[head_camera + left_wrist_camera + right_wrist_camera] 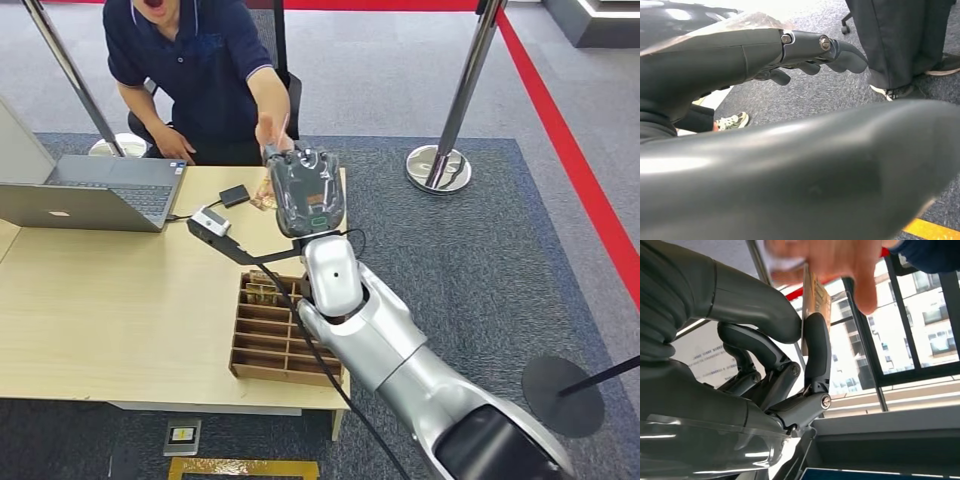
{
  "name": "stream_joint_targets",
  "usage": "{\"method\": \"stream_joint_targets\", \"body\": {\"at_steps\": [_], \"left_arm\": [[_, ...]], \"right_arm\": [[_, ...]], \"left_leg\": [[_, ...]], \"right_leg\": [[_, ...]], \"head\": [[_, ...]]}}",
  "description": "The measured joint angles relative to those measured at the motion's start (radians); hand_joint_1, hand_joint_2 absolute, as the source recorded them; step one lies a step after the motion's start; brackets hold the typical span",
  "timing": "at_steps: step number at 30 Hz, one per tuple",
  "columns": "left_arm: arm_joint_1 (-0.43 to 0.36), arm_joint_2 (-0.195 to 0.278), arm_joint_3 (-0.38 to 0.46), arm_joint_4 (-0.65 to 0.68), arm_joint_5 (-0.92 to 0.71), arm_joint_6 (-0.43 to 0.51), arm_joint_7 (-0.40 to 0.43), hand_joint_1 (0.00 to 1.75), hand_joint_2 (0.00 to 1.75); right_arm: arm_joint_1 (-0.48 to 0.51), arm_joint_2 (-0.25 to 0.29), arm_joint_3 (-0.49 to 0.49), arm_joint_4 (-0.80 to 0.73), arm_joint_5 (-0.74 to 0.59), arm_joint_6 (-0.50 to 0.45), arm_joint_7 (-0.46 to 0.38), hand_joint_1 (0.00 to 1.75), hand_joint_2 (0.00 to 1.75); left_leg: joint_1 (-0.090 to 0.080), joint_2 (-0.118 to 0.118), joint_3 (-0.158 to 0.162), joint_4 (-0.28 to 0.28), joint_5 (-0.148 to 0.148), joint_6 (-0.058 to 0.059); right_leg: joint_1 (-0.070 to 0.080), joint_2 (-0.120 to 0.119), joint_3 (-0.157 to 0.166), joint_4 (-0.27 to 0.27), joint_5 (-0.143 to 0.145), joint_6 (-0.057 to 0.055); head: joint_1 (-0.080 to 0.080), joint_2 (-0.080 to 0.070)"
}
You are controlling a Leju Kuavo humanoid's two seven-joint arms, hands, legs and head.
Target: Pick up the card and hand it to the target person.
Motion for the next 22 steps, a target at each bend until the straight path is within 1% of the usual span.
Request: {"method": "stream_joint_targets", "body": {"at_steps": [2,4,11,12,13,15,16,17,21,22], "left_arm": [[0.000,0.000,-0.001,0.000,0.000,0.000,0.000,0.00,0.00],[-0.001,0.000,-0.002,0.000,0.001,0.000,-0.003,0.00,0.00],[-0.002,0.001,-0.001,0.000,0.016,0.002,-0.017,0.00,0.00],[-0.002,0.001,-0.001,0.000,0.018,0.002,-0.017,0.00,0.00],[-0.002,0.001,-0.001,0.000,0.021,0.002,-0.017,0.00,0.00],[-0.002,0.001,-0.001,0.000,0.026,0.004,-0.015,0.00,0.00],[-0.002,0.001,-0.001,0.000,0.029,0.005,-0.013,0.00,0.00],[-0.002,0.001,-0.001,0.000,0.031,0.006,-0.012,0.00,0.00],[-0.002,0.001,-0.001,0.000,0.040,0.011,-0.006,0.00,0.00],[-0.002,0.001,-0.001,0.000,0.040,0.011,-0.006,0.00,0.00]], "right_arm": [[-0.007,0.005,-0.001,0.026,0.002,-0.001,0.001,1.58,1.75],[-0.012,0.009,-0.002,0.048,0.004,-0.001,0.002,1.61,1.75],[-0.030,0.029,-0.008,0.118,-0.013,0.015,0.000,1.51,1.75],[-0.031,0.030,-0.007,0.124,-0.025,0.025,0.000,1.42,1.75],[-0.032,0.032,-0.006,0.130,-0.039,0.035,0.000,1.12,1.75],[-0.033,0.035,-0.001,0.141,-0.072,0.055,0.000,0.38,1.75],[-0.033,0.036,0.003,0.146,-0.089,0.065,0.000,0.08,1.75],[-0.033,0.037,0.009,0.150,-0.105,0.073,0.000,0.00,1.75],[-0.034,0.043,0.038,0.166,-0.160,0.077,0.003,0.00,0.00],[-0.034,0.043,0.040,0.168,-0.164,0.075,0.004,0.00,0.00]], "left_leg": [[0.000,0.000,0.000,0.000,0.000,0.000],[0.000,0.000,0.000,0.000,0.000,0.000],[0.000,0.000,0.000,0.000,0.000,0.000],[0.000,0.000,0.000,0.000,0.000,0.000],[0.000,0.000,0.000,0.000,0.000,0.000],[0.000,0.000,0.000,0.000,0.000,0.000],[0.000,0.000,0.000,0.000,0.000,0.000],[0.000,0.000,0.000,0.000,0.000,0.000],[0.000,0.000,-0.001,0.000,0.000,0.000],[0.000,0.000,-0.001,0.000,0.000,0.000]], "right_leg": [[0.000,0.000,0.000,0.000,0.000,0.000],[0.000,0.000,0.000,0.000,0.000,0.000],[0.000,0.000,0.000,0.000,0.000,0.000],[0.000,0.000,0.000,0.000,0.000,0.000],[0.000,0.000,0.000,0.000,0.000,0.000],[0.000,0.000,0.000,0.000,0.000,0.000],[0.000,0.000,0.000,0.000,0.000,0.000],[0.000,0.000,0.000,0.000,0.000,0.000],[0.000,0.000,-0.001,0.000,0.000,0.000],[0.000,0.000,-0.001,0.000,0.000,0.000]], "head": [[0.000,0.000],[0.000,0.000],[0.000,0.000],[0.000,0.000],[0.000,0.000],[0.000,0.000],[0.000,0.000],[0.000,0.000],[0.000,0.000],[0.000,0.000]]}}
